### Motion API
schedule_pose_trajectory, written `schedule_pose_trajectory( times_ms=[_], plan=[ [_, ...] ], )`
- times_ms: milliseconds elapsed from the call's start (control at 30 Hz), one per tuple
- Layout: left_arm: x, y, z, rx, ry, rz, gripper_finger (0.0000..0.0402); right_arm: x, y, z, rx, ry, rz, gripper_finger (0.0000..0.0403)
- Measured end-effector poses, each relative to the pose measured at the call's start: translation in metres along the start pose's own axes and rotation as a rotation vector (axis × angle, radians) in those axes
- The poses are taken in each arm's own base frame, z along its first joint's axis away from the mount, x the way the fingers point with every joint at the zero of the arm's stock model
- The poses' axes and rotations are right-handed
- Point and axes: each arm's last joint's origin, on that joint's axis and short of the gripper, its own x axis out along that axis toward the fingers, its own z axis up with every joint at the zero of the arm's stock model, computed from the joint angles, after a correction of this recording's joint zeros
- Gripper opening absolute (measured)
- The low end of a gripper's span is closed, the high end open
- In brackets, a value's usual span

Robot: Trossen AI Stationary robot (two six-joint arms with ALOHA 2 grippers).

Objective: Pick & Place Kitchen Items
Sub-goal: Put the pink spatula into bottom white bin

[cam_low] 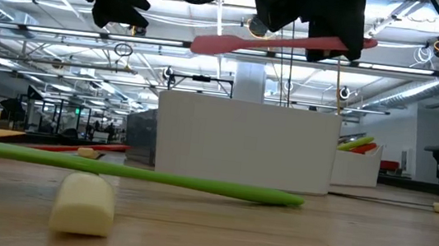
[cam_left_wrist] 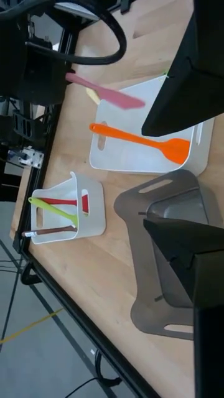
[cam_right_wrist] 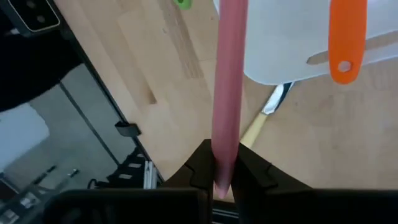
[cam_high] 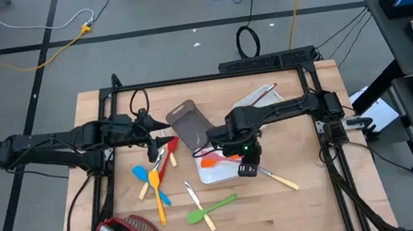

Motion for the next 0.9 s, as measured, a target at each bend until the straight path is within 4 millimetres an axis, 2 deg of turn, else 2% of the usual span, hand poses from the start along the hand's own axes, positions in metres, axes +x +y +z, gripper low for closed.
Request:
schedule_pose_trajectory(
  times_ms=[200,433,700,900],
  plan=[
    [0.0,0.0,0.0,0.008,-0.001,0.0,0.0232,0.012,-0.006,0.0,0.101,0.051,0.001,0.0022],
    [0.0,0.0,0.0,0.009,-0.002,0.0,0.0232,0.03,-0.008,-0.003,0.213,0.168,0.1,0.0022],
    [0.0,0.0,0.0,0.009,-0.003,0.0,0.0232,0.03,-0.009,-0.003,0.25,0.184,0.125,0.0022],
    [0.0,0.0,0.0,0.018,-0.003,0.0,0.0232,0.031,-0.009,-0.004,0.257,0.17,0.079,0.0024]
  ],
)
